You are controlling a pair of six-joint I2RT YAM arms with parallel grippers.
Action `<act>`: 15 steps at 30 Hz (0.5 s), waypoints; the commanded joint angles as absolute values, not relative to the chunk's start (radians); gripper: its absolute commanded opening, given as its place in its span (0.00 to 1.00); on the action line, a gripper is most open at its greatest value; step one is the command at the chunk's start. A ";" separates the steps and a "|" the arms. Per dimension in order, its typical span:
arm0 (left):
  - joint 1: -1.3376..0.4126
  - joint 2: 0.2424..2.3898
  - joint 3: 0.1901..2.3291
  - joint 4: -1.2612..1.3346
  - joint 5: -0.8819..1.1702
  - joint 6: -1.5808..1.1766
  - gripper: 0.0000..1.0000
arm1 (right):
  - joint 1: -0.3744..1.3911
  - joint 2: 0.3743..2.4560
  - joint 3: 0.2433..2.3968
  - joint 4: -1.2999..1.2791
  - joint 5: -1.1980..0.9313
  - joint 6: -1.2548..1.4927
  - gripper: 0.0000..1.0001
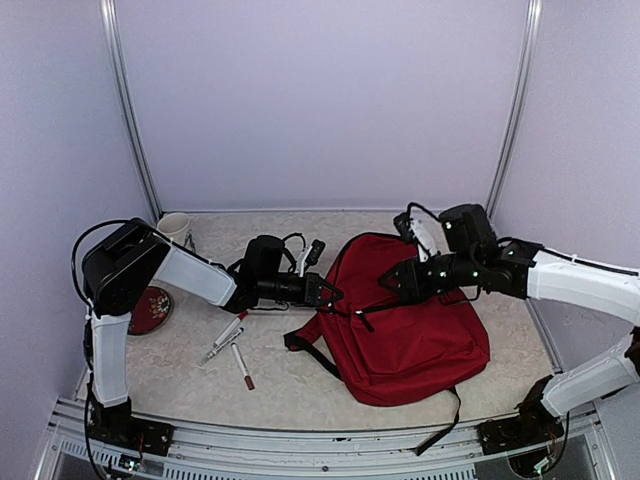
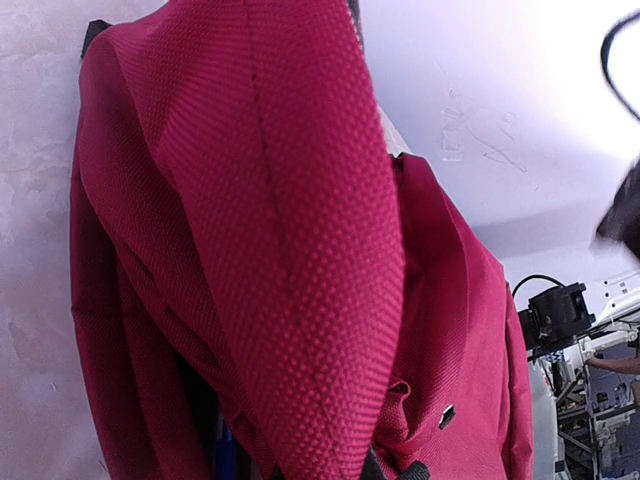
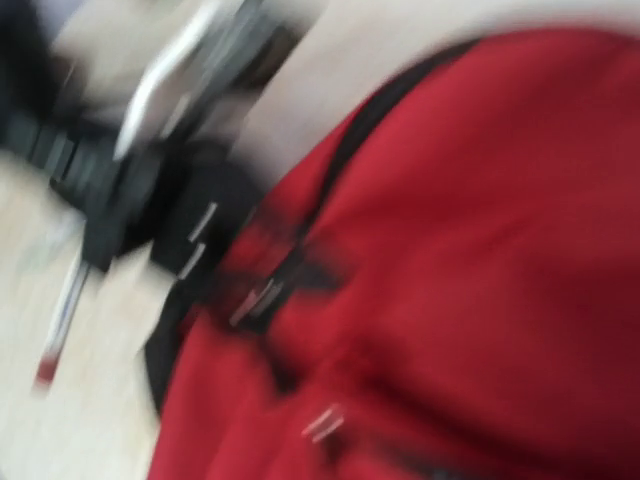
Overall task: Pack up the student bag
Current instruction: Hold the lower front pocket of the student bag.
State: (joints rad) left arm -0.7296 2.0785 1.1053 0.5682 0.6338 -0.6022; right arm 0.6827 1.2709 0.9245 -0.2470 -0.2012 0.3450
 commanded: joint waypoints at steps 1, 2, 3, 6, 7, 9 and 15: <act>-0.737 2.018 1.108 0.591 0.635 -0.576 0.00 | 0.788 1.342 0.849 -0.156 -0.216 0.441 0.46; -0.739 2.014 1.108 0.584 0.633 -0.570 0.00 | 0.804 1.369 0.848 -0.150 -0.210 0.447 0.46; -0.741 2.010 1.108 0.581 0.629 -0.566 0.00 | 0.816 1.398 0.850 -0.142 -0.206 0.451 0.47; -0.745 2.003 1.108 0.574 0.629 -0.557 0.00 | 0.820 1.479 0.865 -0.115 -0.206 0.487 0.53; -0.747 2.001 1.110 0.566 0.628 -0.551 0.00 | 0.820 1.506 0.879 -0.119 -0.202 0.482 0.54; -0.751 1.996 1.115 0.546 0.618 -0.535 0.00 | 0.824 1.552 0.905 -0.129 -0.192 0.471 0.54; -0.755 1.984 1.115 0.523 0.607 -0.513 0.00 | 0.838 1.628 0.940 -0.196 -0.105 0.423 0.33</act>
